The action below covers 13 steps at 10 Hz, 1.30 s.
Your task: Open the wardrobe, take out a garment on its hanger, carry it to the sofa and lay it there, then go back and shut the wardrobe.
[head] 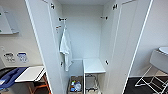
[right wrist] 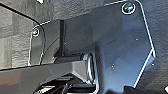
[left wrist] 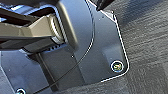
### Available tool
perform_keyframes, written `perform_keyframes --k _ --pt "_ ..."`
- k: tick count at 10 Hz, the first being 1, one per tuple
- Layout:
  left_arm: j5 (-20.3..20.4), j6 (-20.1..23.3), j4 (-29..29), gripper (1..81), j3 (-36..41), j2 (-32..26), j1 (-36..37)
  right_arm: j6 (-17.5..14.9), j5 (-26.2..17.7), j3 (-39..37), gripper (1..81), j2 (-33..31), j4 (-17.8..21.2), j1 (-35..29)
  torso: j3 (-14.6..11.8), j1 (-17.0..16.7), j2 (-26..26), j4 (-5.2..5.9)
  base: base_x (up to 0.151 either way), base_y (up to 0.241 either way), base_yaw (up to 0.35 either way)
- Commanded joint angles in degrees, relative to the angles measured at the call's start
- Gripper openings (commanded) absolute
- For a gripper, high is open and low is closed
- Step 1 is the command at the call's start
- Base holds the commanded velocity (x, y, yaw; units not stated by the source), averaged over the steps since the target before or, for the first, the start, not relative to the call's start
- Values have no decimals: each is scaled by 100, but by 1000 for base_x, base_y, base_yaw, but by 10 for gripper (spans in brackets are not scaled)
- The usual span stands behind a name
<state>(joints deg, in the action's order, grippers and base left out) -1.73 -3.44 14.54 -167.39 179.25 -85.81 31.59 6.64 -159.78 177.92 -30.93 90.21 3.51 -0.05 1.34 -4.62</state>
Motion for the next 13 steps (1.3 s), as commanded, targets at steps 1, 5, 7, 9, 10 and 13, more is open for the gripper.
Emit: perform_keyframes --k 1,5,7,9,10,13 --pt "-319 10 -39 811 -22 23 253 -12 -234 36 811 35 -54 -218 0 5 0 0 0 0 0" --pt "-310 10 -31 811 83 -12 262 -12 -234 45 811 53 -63 -218 17 5 5 0 64 0 0" --pt "-310 10 -31 811 101 -20 253 -12 -234 45 811 53 -63 -201 15 5 9 0 115 0 0" --pt "-310 10 -39 811 101 -29 253 -12 -234 45 811 53 -54 -218 17 8 5 0 116 0 0" --pt "-310 10 -39 811 101 -29 261 -12 -234 54 811 62 -54 -253 17 13 5 0 116 0 0" --pt "-310 10 -39 811 101 -29 253 -13 -251 62 811 71 -45 -358 17 5 7 0 116 0 0"
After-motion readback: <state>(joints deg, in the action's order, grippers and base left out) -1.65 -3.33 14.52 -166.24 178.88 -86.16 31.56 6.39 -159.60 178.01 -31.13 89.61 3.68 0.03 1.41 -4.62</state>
